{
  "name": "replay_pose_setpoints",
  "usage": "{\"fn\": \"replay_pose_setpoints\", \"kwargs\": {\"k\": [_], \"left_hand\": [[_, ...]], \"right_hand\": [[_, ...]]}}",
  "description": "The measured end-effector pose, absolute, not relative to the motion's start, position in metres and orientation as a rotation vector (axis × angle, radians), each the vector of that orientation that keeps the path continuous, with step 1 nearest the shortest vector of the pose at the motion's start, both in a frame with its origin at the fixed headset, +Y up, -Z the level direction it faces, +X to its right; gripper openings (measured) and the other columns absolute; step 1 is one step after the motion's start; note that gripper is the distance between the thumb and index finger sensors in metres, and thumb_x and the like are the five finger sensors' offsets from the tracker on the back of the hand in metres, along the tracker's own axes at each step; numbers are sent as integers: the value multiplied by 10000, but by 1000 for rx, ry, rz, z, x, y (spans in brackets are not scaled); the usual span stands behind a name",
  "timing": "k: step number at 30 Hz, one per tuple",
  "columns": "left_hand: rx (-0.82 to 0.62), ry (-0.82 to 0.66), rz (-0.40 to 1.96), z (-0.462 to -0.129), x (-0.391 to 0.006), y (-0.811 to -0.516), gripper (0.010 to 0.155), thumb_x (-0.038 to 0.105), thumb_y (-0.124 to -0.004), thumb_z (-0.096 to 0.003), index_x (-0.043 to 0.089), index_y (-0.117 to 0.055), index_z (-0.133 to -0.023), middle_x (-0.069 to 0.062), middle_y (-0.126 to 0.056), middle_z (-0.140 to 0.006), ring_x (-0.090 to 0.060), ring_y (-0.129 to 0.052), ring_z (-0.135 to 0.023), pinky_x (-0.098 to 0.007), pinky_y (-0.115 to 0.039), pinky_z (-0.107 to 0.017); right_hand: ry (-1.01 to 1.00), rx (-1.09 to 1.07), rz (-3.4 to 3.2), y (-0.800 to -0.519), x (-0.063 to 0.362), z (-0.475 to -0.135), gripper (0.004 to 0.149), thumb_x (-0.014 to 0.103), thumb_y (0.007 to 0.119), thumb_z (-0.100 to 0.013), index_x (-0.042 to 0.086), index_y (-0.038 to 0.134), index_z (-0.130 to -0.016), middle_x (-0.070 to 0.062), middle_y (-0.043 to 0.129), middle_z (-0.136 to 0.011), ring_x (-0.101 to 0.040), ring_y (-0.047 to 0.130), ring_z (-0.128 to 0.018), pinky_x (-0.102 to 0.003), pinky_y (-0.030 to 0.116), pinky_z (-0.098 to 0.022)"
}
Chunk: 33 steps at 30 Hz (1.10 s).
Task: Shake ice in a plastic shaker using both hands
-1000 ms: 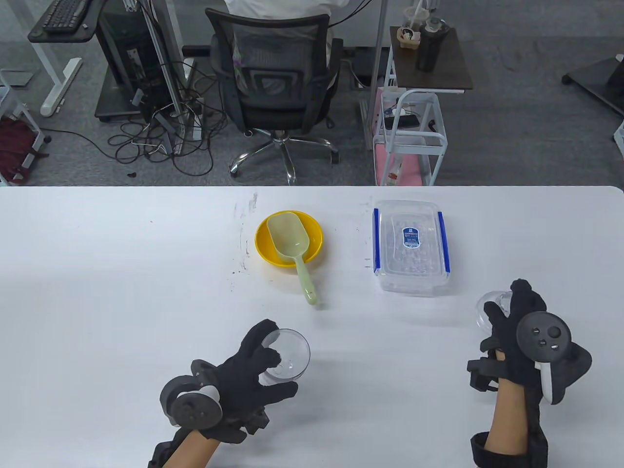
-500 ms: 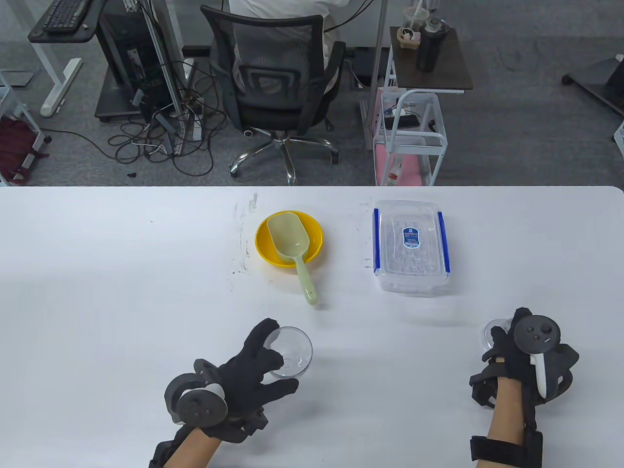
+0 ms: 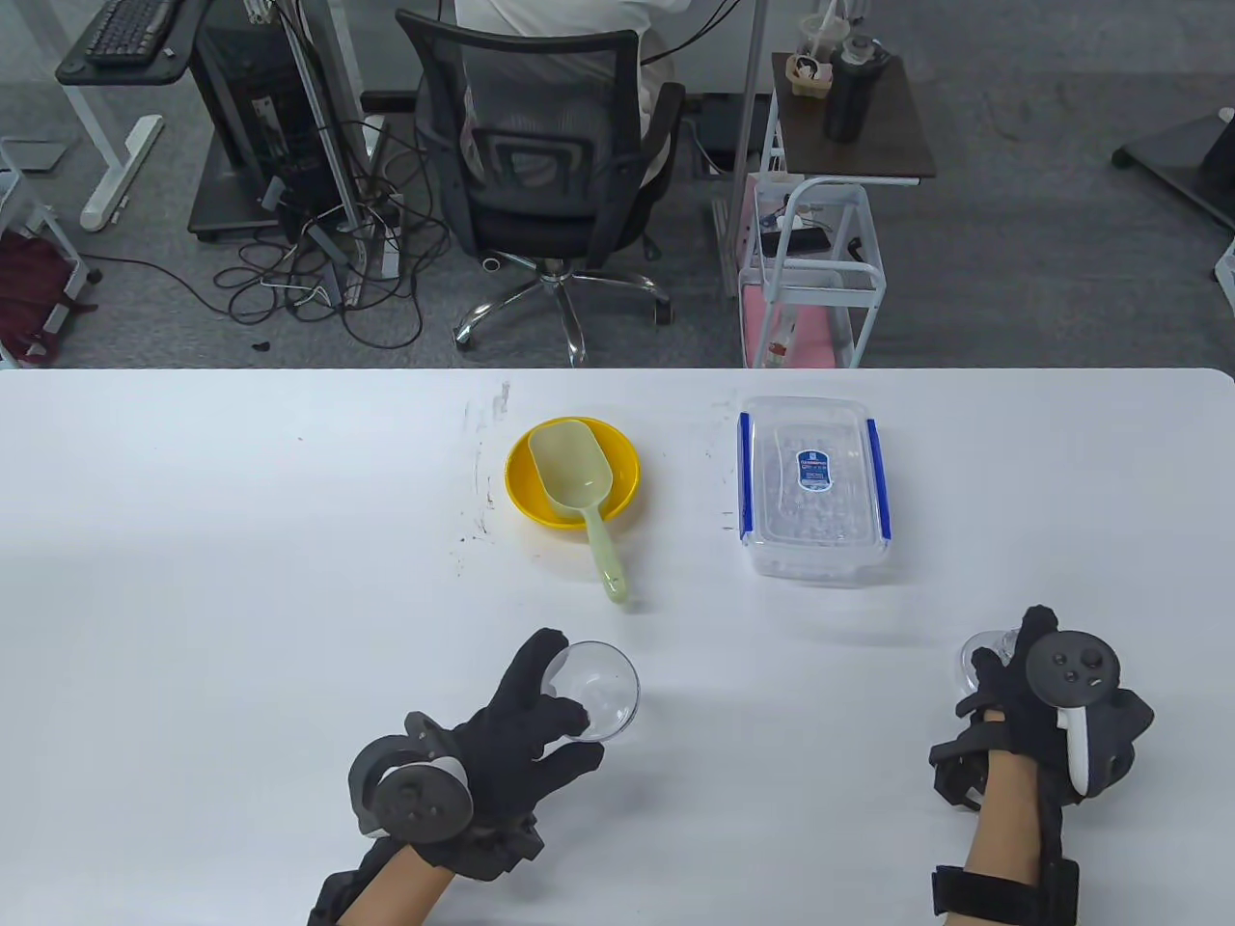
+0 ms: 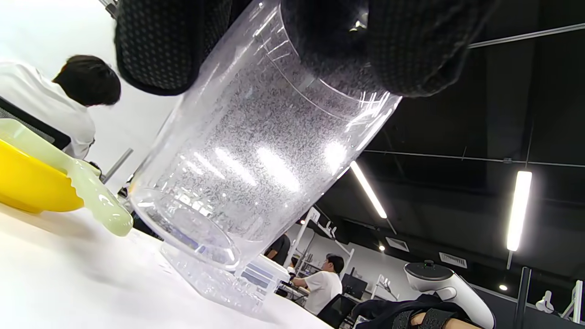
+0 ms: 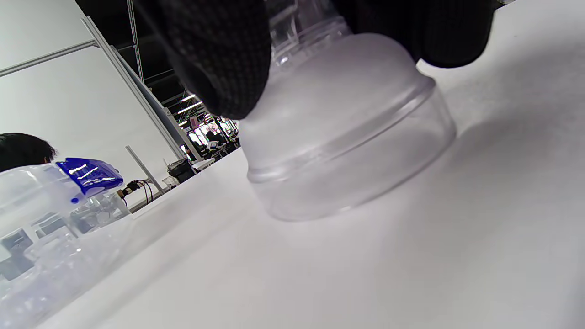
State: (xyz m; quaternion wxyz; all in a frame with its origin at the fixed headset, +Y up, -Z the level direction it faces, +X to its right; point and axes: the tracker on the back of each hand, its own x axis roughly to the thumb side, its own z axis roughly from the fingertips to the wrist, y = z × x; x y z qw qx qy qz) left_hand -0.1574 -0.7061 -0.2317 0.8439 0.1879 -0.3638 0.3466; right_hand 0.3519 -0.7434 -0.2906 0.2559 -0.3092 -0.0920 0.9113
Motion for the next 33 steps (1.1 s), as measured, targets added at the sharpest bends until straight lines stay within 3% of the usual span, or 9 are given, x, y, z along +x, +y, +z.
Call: {"fn": "replay_pose_setpoints", "kwargs": {"k": [5,6,9,15,18,24,27,33], "left_hand": [[369,-730,780,-242,-149,-702,301,444,-816,-523,268,-842,-766,-290,-419,-1126,-535,-738,-938,-493,-826,-592],[358,-722,784,-245,-147,-701,301,438,-817,-524,267,-846,-769,-291,-416,-1127,-536,-734,-939,-491,-827,-591],[345,-680,781,-258,-140,-698,299,431,-818,-525,269,-856,-774,-289,-418,-1128,-533,-735,-939,-486,-829,-593],[311,-586,761,-295,-116,-689,305,404,-836,-519,251,-896,-776,-317,-463,-1109,-549,-777,-898,-474,-841,-596],[258,-496,653,-323,-97,-687,309,401,-837,-514,255,-915,-775,-330,-496,-1093,-541,-810,-873,-455,-864,-576],[197,-329,590,-360,-67,-686,317,395,-810,-513,280,-929,-784,-299,-486,-1109,-481,-729,-939,-544,-687,-662],[204,-288,492,-373,-56,-687,312,387,-818,-498,298,-927,-777,-289,-501,-1108,-472,-744,-942,-529,-693,-685],[167,-227,510,-395,-50,-697,318,350,-835,-481,279,-947,-770,-310,-536,-1088,-485,-776,-925,-511,-717,-686]], "right_hand": [[-248,-857,2495,-742,350,-292,798,306,879,-432,213,451,-1100,-206,595,-1061,-526,705,-910,-607,677,-642],[-242,-860,2502,-741,350,-293,998,314,990,-270,216,448,-1102,-217,579,-1070,-533,698,-911,-613,672,-643],[-263,-887,2541,-734,348,-291,1014,340,996,-270,228,436,-1108,-220,514,-1106,-548,650,-936,-633,643,-657],[-430,-747,2581,-703,322,-298,957,334,994,-278,239,514,-1100,-201,529,-1117,-550,637,-947,-630,643,-662],[-461,-553,2644,-686,292,-310,916,351,981,-291,292,549,-1096,-160,511,-1150,-517,593,-1002,-633,600,-704],[-278,-334,2557,-672,249,-355,812,330,950,-316,345,642,-1067,-78,446,-1202,-430,445,-1098,-632,469,-778],[-165,-287,2618,-675,231,-381,788,356,934,-313,358,665,-1053,-70,500,-1191,-408,464,-1102,-634,459,-781],[-41,-269,2649,-688,209,-412,781,397,920,-301,383,682,-1045,-60,463,-1206,-396,401,-1117,-614,407,-802]]}}
